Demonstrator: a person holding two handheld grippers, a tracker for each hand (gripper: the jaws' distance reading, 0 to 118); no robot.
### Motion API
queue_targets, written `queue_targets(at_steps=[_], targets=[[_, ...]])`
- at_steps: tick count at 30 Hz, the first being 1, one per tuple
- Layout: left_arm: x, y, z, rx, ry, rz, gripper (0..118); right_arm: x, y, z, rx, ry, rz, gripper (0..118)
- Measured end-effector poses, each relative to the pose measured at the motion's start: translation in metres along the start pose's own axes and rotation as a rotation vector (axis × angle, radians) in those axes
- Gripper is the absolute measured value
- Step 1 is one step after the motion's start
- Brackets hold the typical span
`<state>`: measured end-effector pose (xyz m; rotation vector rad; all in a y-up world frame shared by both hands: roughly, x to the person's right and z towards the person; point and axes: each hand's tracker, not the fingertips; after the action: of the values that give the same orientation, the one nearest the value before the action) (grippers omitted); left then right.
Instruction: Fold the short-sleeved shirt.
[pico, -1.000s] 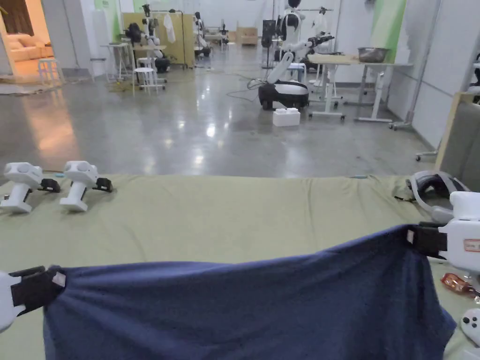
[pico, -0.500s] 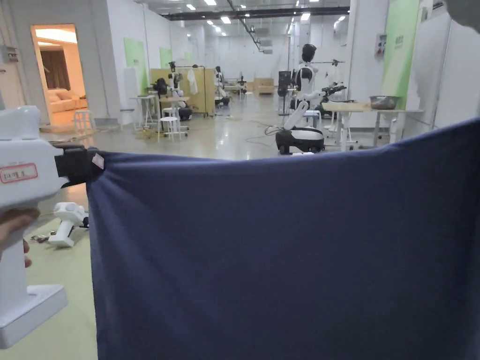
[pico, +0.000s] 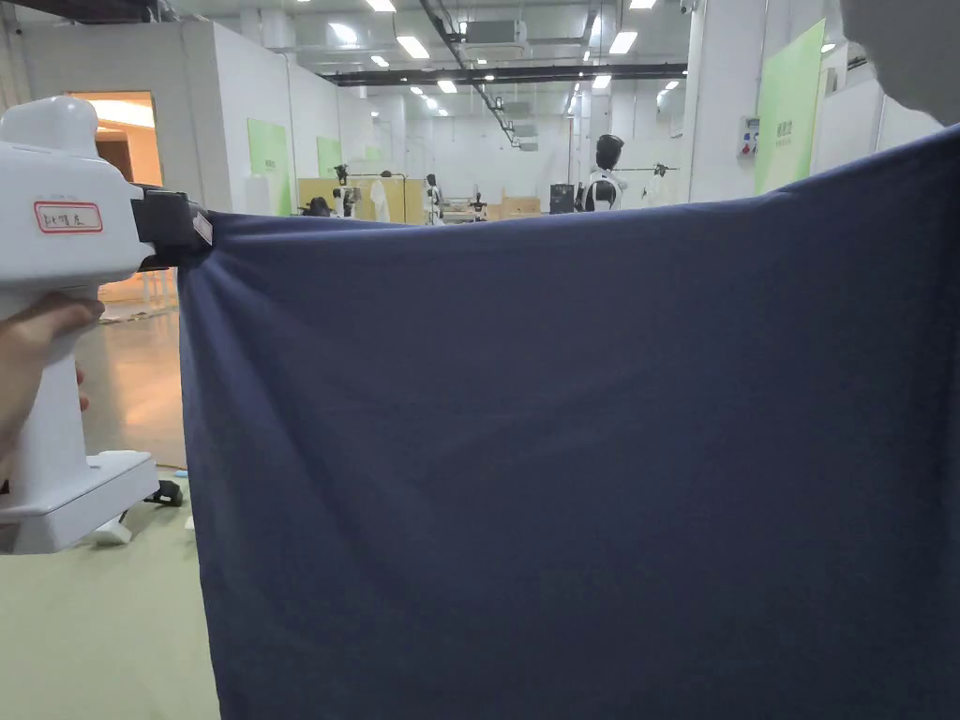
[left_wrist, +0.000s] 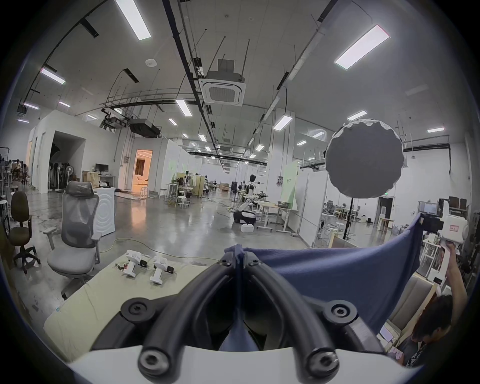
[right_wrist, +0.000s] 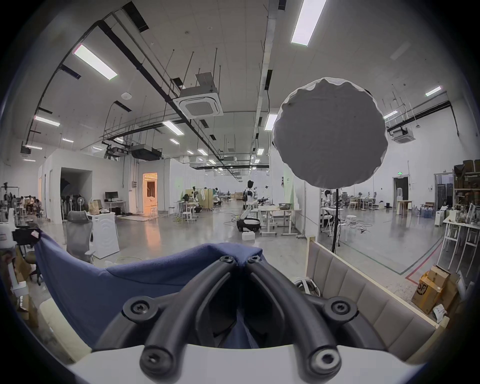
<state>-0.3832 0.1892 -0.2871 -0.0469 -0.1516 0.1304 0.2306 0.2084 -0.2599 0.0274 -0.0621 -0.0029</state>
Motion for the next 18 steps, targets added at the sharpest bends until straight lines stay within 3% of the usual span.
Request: queue_targets(at_steps=[8,12,18], targets=[[-0.005,0.001,-0.069,0.004,0.042,-0.017,6,0.000,-0.018,-0.006,-0.006,-0.032,-0.034,4],[-0.008,0.000,-0.104,0.008,0.082,-0.032,6,-0.002,-0.014,0.003,-0.003,-0.045,0.008,4],[-0.013,0.000,-0.151,0.022,0.148,-0.029,6,-0.001,-0.007,0.005,0.009,-0.055,0.002,4]])
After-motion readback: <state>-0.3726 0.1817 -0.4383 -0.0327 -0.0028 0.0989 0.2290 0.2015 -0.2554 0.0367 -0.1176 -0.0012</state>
